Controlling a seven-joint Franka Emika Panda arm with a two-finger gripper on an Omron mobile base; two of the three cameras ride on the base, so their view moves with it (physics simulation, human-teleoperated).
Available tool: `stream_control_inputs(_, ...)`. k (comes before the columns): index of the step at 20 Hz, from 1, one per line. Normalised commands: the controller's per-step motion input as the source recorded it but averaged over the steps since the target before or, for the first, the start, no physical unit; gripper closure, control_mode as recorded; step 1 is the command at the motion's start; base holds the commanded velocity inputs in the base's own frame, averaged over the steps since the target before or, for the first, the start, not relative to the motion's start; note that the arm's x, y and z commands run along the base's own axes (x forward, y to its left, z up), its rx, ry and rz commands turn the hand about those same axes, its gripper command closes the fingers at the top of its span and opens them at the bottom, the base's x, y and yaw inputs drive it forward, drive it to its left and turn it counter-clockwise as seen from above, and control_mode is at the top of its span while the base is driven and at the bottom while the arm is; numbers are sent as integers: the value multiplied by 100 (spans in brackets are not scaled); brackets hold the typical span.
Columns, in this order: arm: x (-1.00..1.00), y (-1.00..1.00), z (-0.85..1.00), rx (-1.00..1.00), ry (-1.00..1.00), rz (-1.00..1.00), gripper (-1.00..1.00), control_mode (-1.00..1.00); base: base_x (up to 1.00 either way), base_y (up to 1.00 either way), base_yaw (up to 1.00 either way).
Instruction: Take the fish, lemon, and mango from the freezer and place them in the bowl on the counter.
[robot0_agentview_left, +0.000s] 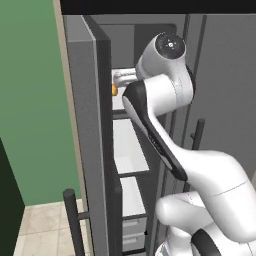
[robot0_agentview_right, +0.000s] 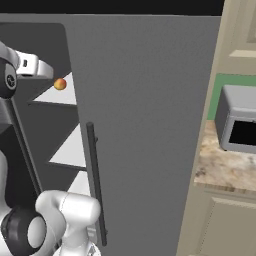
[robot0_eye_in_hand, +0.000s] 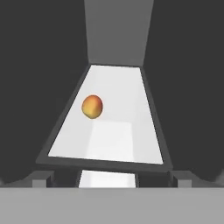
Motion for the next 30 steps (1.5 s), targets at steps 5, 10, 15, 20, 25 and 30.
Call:
stream_control_inputs(5, 56, 0, -29, 1, 1, 9, -100, -100, 0, 0, 0)
stream_control_inputs(10, 64, 3, -1, 1, 7, 7, -100, -100, 0, 0, 0)
stream_control_inputs(15, 57, 31, -4, 0, 9, 2, -100, -100, 0, 0, 0)
stream_control_inputs(20, 45, 39, -25, 0, 9, 0, -100, -100, 0, 0, 0)
stream_control_inputs(25, 54, 17, -36, 0, 4, 0, -100, -100, 0, 0, 0)
stream_control_inputs(30, 62, 4, -31, 0, 0, 0, -100, -100, 0, 0, 0)
